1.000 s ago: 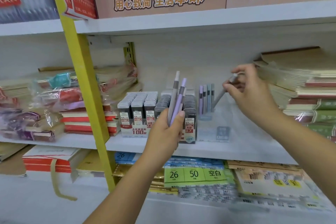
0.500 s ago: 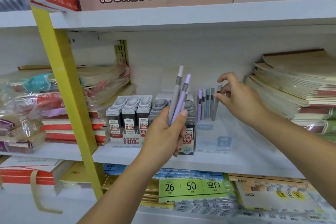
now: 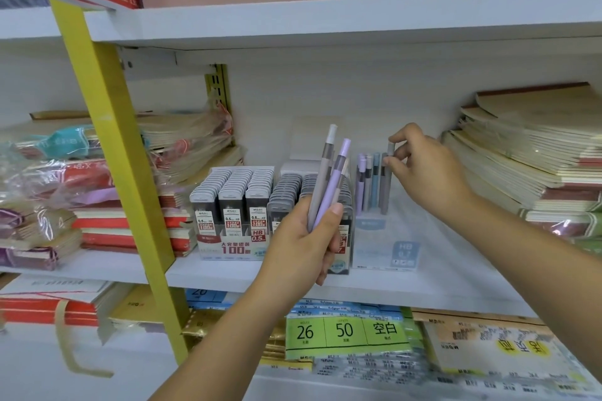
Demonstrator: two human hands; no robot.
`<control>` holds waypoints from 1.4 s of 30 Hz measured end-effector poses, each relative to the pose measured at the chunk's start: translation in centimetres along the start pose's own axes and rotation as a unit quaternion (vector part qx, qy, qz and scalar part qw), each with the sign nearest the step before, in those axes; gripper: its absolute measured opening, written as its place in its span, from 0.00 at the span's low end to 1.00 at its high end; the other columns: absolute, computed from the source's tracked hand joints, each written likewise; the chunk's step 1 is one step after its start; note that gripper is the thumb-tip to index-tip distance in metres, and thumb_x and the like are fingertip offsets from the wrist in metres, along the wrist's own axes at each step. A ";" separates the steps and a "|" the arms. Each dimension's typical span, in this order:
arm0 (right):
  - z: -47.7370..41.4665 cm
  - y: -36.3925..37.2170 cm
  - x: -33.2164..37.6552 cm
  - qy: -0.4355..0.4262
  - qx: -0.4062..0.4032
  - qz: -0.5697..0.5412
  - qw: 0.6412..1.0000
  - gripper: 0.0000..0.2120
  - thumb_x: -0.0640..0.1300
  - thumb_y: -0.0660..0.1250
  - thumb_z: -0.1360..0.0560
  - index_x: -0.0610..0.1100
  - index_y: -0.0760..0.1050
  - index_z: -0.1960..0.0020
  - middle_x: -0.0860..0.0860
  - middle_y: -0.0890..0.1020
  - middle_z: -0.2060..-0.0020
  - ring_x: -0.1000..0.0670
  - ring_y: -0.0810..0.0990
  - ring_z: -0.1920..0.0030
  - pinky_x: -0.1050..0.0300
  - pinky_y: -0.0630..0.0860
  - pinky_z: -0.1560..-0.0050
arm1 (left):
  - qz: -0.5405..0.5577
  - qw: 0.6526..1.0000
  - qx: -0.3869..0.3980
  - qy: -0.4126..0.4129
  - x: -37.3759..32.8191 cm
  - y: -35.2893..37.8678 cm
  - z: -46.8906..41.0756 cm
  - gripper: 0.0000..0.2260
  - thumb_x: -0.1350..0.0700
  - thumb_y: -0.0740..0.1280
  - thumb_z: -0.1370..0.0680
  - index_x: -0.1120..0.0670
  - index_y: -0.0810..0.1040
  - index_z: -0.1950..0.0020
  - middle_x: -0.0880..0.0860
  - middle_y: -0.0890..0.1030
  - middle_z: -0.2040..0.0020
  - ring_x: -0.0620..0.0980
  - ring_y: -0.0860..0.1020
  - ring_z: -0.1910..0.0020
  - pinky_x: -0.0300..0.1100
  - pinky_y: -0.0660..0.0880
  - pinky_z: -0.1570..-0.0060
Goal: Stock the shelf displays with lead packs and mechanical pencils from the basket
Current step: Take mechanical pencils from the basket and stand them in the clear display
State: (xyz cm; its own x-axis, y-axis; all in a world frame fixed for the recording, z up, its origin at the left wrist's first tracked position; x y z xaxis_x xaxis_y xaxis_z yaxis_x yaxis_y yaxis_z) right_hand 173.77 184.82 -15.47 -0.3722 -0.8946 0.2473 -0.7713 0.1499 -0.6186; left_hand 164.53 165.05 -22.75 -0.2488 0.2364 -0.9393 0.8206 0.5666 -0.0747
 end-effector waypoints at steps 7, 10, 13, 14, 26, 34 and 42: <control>0.4 -0.6 0.4 -0.021 -0.001 0.004 1.000 0.11 0.44 0.68 0.24 0.45 0.71 0.44 0.55 0.76 0.60 0.52 0.73 0.58 0.56 0.69 0.62 | 0.000 1.000 0.001 -0.004 0.2 -0.4 -0.1 0.10 0.47 0.63 0.18 0.53 0.74 0.50 0.48 0.74 0.69 0.45 0.68 0.77 0.39 0.67 0.78; 0.4 -0.7 0.8 -0.028 0.008 0.005 1.000 0.11 0.45 0.68 0.24 0.46 0.70 0.44 0.54 0.78 0.60 0.52 0.73 0.58 0.56 0.68 0.62 | -0.001 1.000 0.003 -0.002 0.2 -0.3 0.0 0.10 0.47 0.63 0.18 0.54 0.74 0.48 0.48 0.74 0.69 0.45 0.68 0.77 0.38 0.68 0.78; 0.4 -0.8 1.0 -0.033 0.009 0.012 0.999 0.10 0.45 0.68 0.23 0.47 0.70 0.44 0.55 0.78 0.60 0.53 0.73 0.58 0.57 0.67 0.63 | 0.001 1.000 0.007 -0.001 0.3 -0.2 0.1 0.11 0.48 0.63 0.18 0.55 0.74 0.47 0.48 0.74 0.69 0.45 0.67 0.77 0.39 0.68 0.78; 0.5 -0.8 1.0 -0.032 0.010 0.012 0.999 0.10 0.45 0.68 0.23 0.47 0.70 0.44 0.55 0.78 0.60 0.52 0.74 0.58 0.57 0.66 0.63 | 0.003 1.000 0.009 -0.003 0.3 -0.2 0.2 0.11 0.48 0.63 0.18 0.56 0.74 0.46 0.48 0.74 0.69 0.45 0.67 0.77 0.39 0.68 0.78; 0.6 0.3 -0.3 0.040 0.082 0.069 0.993 0.13 0.46 0.70 0.25 0.50 0.78 0.41 0.46 0.75 0.49 0.45 0.67 0.44 0.55 0.64 0.52 | 0.025 0.999 0.017 -0.032 0.6 -0.2 0.6 0.12 0.48 0.63 0.18 0.57 0.74 0.46 0.49 0.75 0.67 0.45 0.68 0.75 0.38 0.69 0.76; 4.3 -2.1 6.4 0.117 0.126 -0.395 0.903 0.08 0.46 0.64 0.21 0.49 0.78 0.43 0.52 0.85 0.60 0.58 0.81 0.63 0.68 0.75 0.65 | 0.077 0.994 0.054 -0.056 0.9 0.9 0.6 0.08 0.49 0.63 0.17 0.50 0.80 0.44 0.47 0.77 0.66 0.44 0.69 0.73 0.37 0.68 0.73; 4.0 -3.8 4.3 0.161 0.028 -0.487 0.858 0.08 0.36 0.65 0.22 0.45 0.75 0.45 0.48 0.86 0.61 0.52 0.83 0.65 0.64 0.76 0.69 | 0.072 0.995 0.053 -0.054 0.9 1.5 1.0 0.09 0.48 0.62 0.17 0.51 0.77 0.43 0.47 0.79 0.65 0.45 0.71 0.73 0.37 0.69 0.74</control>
State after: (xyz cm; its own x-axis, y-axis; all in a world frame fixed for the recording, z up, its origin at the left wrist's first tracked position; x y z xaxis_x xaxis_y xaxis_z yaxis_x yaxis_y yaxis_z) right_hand 177.19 178.68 -14.99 0.3043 -0.4214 0.8543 -0.7751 -0.6308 -0.0351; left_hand 166.01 165.34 -23.98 -0.0729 0.2192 -0.9730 0.8951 0.4446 0.0331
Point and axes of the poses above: each hand's wrist, its own z-axis away from the middle knuckle, its own y-axis out of the palm, x = y × z, the point moved 6 cm from there along -z, towards the middle knuckle
